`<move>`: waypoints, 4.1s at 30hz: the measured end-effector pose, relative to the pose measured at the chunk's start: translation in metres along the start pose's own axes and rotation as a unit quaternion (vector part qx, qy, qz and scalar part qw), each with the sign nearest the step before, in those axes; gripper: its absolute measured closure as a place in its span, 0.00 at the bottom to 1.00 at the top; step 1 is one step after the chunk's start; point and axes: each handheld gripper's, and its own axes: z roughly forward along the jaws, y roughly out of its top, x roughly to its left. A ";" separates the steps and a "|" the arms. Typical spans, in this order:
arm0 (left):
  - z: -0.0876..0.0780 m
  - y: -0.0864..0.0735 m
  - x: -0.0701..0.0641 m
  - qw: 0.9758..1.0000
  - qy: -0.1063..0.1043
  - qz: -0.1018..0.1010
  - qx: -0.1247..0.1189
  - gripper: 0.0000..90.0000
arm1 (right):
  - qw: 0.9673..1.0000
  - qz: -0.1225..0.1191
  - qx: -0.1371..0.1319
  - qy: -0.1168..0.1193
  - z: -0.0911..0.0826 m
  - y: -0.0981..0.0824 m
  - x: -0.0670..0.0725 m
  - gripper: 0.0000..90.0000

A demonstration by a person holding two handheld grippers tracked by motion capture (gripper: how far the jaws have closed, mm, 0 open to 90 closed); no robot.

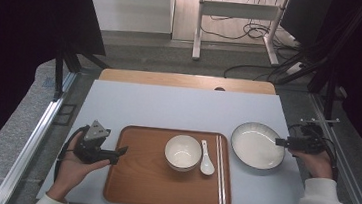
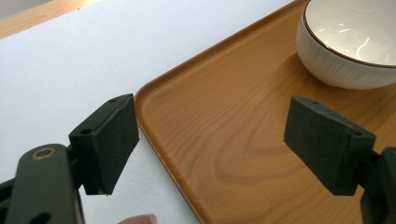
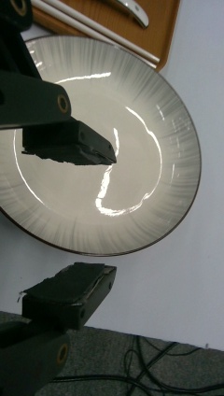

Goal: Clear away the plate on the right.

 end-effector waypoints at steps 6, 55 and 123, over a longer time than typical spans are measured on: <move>-0.001 0.000 0.000 1.000 0.001 0.000 0.000 0.20 | 0.999 0.023 0.027 0.004 0.013 -0.001 -0.010 0.47; -0.003 0.000 0.002 1.000 0.003 -0.004 -0.003 0.20 | 0.987 0.121 0.011 0.101 0.020 0.002 -0.027 0.94; 0.002 0.053 -0.019 0.980 -0.150 -0.121 -0.057 0.19 | 0.957 -0.100 -0.069 0.262 -0.001 0.070 0.155 0.94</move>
